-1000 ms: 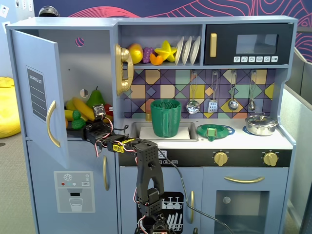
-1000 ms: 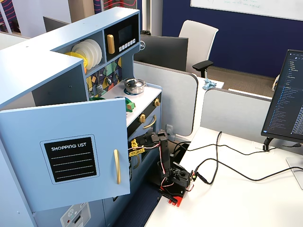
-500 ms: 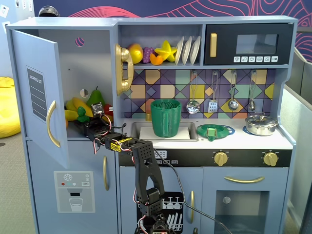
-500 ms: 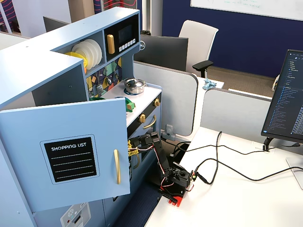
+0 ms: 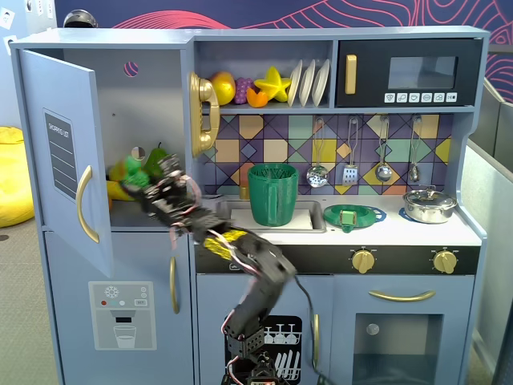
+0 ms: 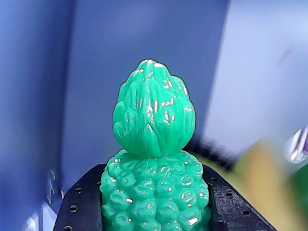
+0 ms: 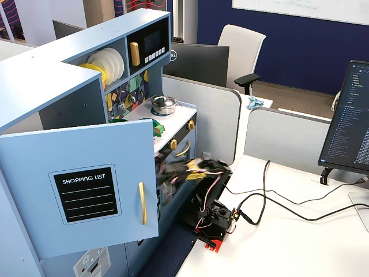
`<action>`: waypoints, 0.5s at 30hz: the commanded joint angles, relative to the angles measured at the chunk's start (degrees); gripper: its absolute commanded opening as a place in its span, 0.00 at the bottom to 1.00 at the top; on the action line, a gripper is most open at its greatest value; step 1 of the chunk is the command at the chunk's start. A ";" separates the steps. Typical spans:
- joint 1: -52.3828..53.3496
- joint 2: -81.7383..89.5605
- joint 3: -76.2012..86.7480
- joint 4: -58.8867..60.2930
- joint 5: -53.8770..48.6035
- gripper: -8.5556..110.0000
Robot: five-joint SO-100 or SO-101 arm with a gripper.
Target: Pick up the green pineapple from the left cabinet and place it in the green recipient
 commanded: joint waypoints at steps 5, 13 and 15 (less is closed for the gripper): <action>13.54 24.79 3.69 17.31 -1.41 0.07; 41.75 16.00 -3.34 20.04 5.54 0.07; 45.44 10.11 -5.27 16.52 6.86 0.07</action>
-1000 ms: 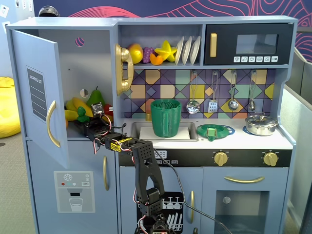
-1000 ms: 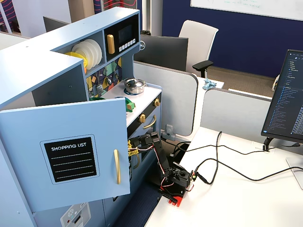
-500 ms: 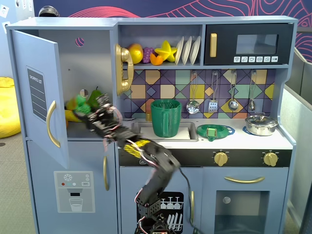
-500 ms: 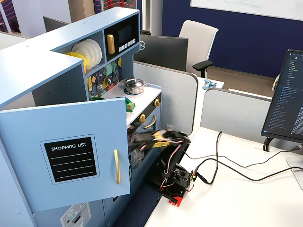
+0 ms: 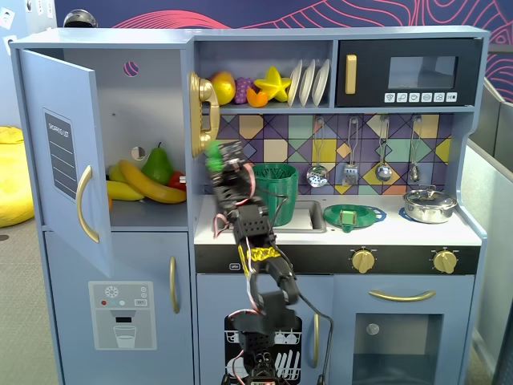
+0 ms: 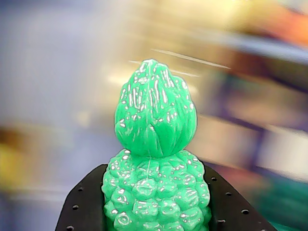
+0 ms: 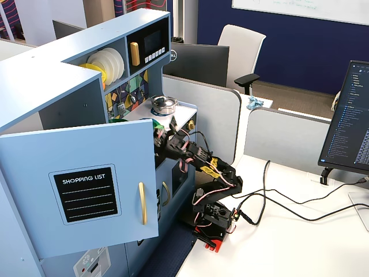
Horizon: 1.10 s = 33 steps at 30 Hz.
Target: Pick up the green pineapple from the left cabinet and place it in the green recipient
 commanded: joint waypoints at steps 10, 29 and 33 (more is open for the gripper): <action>17.67 -35.24 -30.15 -5.27 3.08 0.07; 17.31 -42.71 -35.24 -1.85 4.48 0.41; 16.70 -39.64 -34.89 -0.70 3.96 0.39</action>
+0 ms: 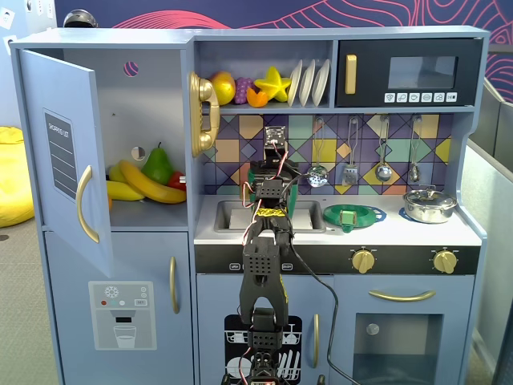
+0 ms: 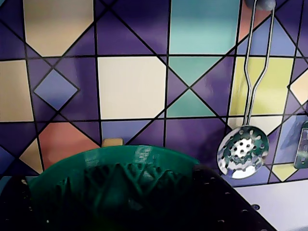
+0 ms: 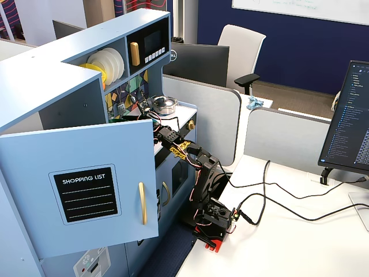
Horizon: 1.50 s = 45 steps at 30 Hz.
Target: Pick up the green pineapple from the left cabinet and place it in the green recipient
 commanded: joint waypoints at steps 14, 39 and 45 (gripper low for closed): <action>-0.79 49.31 37.09 27.25 1.85 0.31; -2.72 80.07 87.71 65.13 15.21 0.20; -2.81 80.07 87.71 68.82 10.11 0.20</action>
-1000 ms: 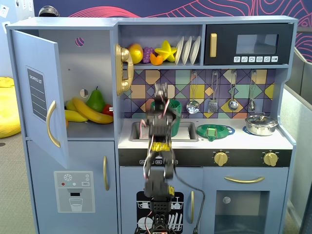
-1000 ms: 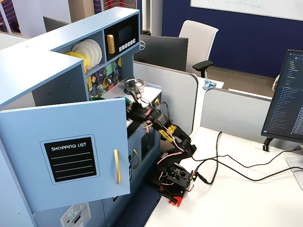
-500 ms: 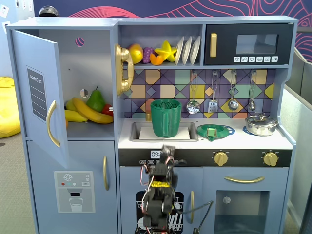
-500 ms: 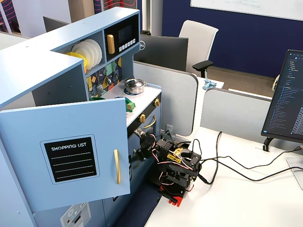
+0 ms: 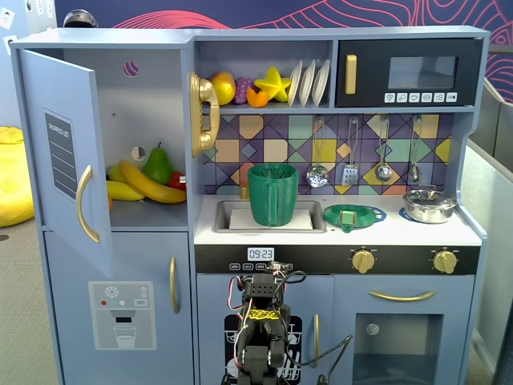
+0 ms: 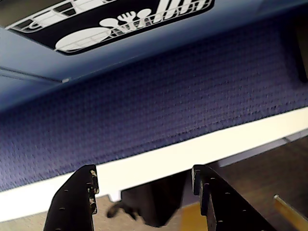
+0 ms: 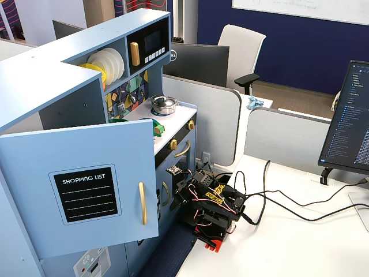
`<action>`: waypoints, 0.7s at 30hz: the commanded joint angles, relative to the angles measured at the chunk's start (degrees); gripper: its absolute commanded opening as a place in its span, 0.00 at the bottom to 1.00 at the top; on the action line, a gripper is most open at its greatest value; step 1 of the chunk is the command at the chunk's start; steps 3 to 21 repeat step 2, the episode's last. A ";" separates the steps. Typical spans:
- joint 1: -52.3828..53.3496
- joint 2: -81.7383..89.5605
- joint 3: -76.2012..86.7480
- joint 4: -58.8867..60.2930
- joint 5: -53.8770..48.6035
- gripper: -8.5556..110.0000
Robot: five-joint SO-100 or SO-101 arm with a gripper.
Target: Pick up the green pineapple from the left cabinet and place it in the green recipient
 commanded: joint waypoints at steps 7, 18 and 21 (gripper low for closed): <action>-0.70 -0.44 -0.26 8.44 -6.94 0.20; -0.70 -0.44 -0.26 8.44 -6.94 0.20; -0.70 -0.44 -0.26 8.44 -6.94 0.20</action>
